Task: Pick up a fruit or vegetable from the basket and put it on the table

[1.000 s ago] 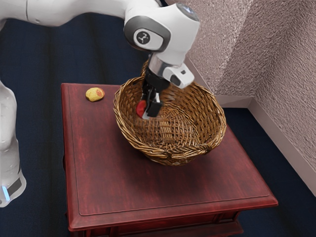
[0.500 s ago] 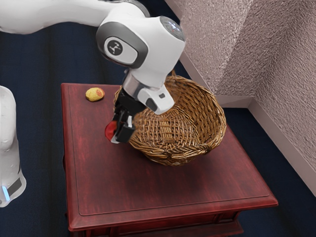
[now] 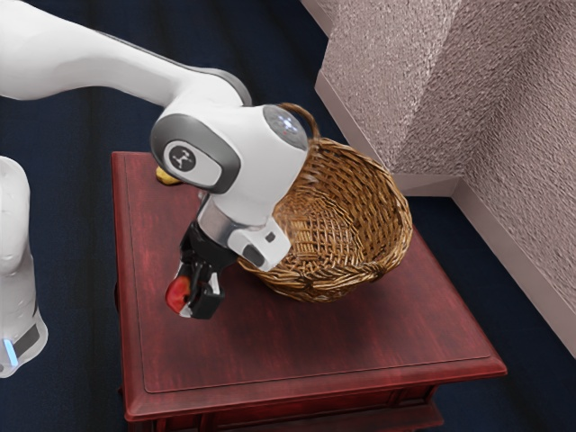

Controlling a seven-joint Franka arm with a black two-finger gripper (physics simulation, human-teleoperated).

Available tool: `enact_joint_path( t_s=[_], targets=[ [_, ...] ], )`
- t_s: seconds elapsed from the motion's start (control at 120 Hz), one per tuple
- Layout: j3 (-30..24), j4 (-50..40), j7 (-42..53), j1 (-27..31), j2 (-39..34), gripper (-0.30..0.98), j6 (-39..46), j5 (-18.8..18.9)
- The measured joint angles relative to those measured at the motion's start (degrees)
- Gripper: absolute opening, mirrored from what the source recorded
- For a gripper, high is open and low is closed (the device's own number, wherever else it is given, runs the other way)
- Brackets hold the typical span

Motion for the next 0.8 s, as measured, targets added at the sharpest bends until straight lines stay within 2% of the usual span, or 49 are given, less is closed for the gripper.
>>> enact_joint_path(
  t_s=[0.325, 0.45, 0.608, 0.692, 0.75, 0.8],
  targets=[
    [-0.4, -7.7, -3.6, -0.5, 0.4, 0.42, 14.7, 2.1],
    [-0.4, -8.4, -4.6, 0.1, 0.7, 0.56, 16.7, 2.3],
    [-0.4, -8.1, -5.5, 0.3, 0.6, 0.63, 17.3, 2.3],
    [-2.3, 3.9, -6.2, 0.1, 0.1, 0.65, 12.1, 2.7],
    [-4.6, 13.0, -7.0, 0.0, -0.1, 0.66, 6.6, 4.8],
    [-5.7, 17.5, -7.7, -0.1, -0.2, 0.66, 2.5, 7.1]
  ],
)
